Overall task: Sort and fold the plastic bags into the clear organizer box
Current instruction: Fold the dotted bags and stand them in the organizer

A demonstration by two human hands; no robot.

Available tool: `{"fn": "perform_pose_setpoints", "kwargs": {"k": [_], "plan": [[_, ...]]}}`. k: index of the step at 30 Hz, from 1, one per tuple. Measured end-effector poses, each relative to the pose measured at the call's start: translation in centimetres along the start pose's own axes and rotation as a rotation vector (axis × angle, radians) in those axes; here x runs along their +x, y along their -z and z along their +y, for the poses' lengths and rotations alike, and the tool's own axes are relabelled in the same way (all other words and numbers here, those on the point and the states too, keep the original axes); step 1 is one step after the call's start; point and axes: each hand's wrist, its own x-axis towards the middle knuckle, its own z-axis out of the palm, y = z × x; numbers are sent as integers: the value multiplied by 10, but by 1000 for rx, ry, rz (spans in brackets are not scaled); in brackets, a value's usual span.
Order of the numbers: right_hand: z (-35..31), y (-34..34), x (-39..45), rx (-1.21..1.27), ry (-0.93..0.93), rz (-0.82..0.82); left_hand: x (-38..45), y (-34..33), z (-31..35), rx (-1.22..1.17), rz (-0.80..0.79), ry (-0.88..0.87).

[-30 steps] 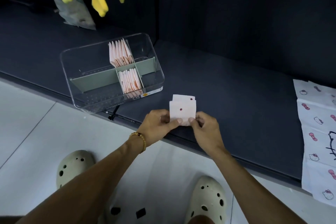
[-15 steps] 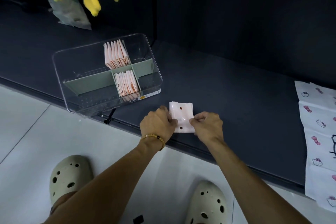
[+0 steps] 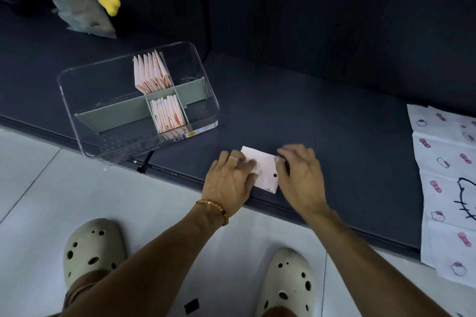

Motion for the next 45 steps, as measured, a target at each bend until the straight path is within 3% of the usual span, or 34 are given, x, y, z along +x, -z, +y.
{"fn": "perform_pose_setpoints", "kwargs": {"k": [3, 7, 11, 13, 20, 26, 29, 31, 34, 37, 43, 45], "plan": [[7, -11, -34, -195, 126, -117, -5, -1, 2, -6, 34, -4], [9, -15, -44, -274, 87, -183, -10, 2, 4, 38, 56, 5], [10, -17, -43, -306, 103, -220, 2, 2, 11, 186, 14, -240], [10, -16, -43, -309, 101, -213, 13, -4, 19, 109, -48, -372], [10, -15, -41, -293, 90, -218, 21, -12, 6, -8, -70, -383], [13, -20, -42, -310, 100, -256, 16, 7, -52, 80, -104, -177], [14, -20, -42, -304, 96, -261, 21, 17, -49, 20, -156, -70], [12, -18, -42, -298, 93, -256, 28, 20, -32, -55, -128, -90], [11, -16, -41, -286, 98, -244, 38, 13, -4, 20, -79, -221], [13, -15, -41, -261, 107, -237, 47, 10, 7, 83, 4, -162], [13, -14, -40, -183, 76, -259, 55, 16, 7, -144, -93, -18], [10, -11, -36, -66, 23, -265, 53, 23, 3, -320, -144, 78]]}}
